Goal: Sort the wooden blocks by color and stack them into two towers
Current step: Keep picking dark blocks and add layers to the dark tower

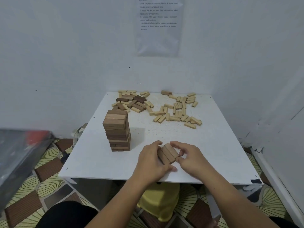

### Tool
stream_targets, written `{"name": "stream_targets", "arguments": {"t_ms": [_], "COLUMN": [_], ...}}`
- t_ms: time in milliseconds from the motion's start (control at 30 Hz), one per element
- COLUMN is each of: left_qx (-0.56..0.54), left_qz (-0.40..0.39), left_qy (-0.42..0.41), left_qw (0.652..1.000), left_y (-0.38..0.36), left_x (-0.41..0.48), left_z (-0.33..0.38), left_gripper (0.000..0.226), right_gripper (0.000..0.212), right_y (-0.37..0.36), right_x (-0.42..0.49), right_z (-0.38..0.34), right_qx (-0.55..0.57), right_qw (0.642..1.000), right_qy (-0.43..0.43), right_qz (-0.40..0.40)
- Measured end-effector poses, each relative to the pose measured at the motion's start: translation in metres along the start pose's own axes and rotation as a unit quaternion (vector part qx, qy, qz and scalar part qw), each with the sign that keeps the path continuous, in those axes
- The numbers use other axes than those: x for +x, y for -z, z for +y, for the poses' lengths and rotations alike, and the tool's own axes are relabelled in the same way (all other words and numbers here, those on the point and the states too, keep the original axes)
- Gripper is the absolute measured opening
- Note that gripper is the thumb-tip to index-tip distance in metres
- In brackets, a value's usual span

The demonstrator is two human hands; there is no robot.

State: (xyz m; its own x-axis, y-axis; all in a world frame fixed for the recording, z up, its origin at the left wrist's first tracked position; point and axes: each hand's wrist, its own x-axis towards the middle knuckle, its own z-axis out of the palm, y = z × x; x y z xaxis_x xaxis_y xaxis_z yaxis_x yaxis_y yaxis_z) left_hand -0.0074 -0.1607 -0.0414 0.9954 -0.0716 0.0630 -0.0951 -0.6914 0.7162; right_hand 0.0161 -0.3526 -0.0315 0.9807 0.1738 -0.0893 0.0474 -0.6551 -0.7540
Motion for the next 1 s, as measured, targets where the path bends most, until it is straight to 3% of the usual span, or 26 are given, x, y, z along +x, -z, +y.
{"name": "stream_targets", "arguments": {"t_ms": [100,200,267,367,433,633,733,833,900,1000], "left_qx": [-0.039,-0.085,-0.116,-0.140,-0.144,-0.180,-0.171,-0.085,0.055,0.254], "left_qz": [-0.055,-0.080,-0.083,-0.083,-0.084,-0.064,-0.042,-0.002,-0.011,-0.072], "left_qy": [0.017,0.009,0.015,0.025,0.030,0.060,0.049,0.012,-0.028,-0.030], "left_qw": [0.998,0.993,0.990,0.986,0.986,0.980,0.983,0.996,0.998,0.964], "left_y": [0.012,0.024,0.029,0.031,0.029,0.028,0.025,0.023,0.025,0.022], "left_x": [-0.002,-0.004,-0.003,-0.001,0.001,0.003,-0.001,-0.008,-0.013,-0.020], "left_z": [-0.004,-0.013,-0.017,-0.018,-0.017,-0.010,-0.004,-0.002,-0.004,-0.011], "left_gripper": [0.122,0.095,0.075,0.064,0.060,0.045,0.044,0.048,0.063,0.081], "right_gripper": [0.066,0.083,0.092,0.087,0.080,0.070,0.079,0.102,0.113,0.118], "right_y": [0.001,-0.006,-0.017,-0.033,-0.036,-0.008,0.003,-0.001,-0.008,-0.020], "right_x": [-0.010,-0.021,-0.023,-0.020,-0.015,0.005,0.005,-0.006,-0.018,-0.033], "right_z": [0.003,0.000,-0.005,-0.011,-0.014,-0.015,-0.013,-0.007,-0.003,-0.001], "right_qx": [-0.009,-0.124,-0.183,-0.186,-0.162,-0.150,-0.141,-0.181,-0.243,-0.325], "right_qw": [1.000,0.989,0.981,0.980,0.982,0.978,0.979,0.980,0.970,0.945], "right_qy": [0.013,0.064,0.062,0.058,0.070,0.129,0.118,0.066,0.008,-0.041], "right_qz": [-0.010,-0.047,-0.030,0.051,0.063,-0.061,-0.084,-0.039,-0.006,0.009]}}
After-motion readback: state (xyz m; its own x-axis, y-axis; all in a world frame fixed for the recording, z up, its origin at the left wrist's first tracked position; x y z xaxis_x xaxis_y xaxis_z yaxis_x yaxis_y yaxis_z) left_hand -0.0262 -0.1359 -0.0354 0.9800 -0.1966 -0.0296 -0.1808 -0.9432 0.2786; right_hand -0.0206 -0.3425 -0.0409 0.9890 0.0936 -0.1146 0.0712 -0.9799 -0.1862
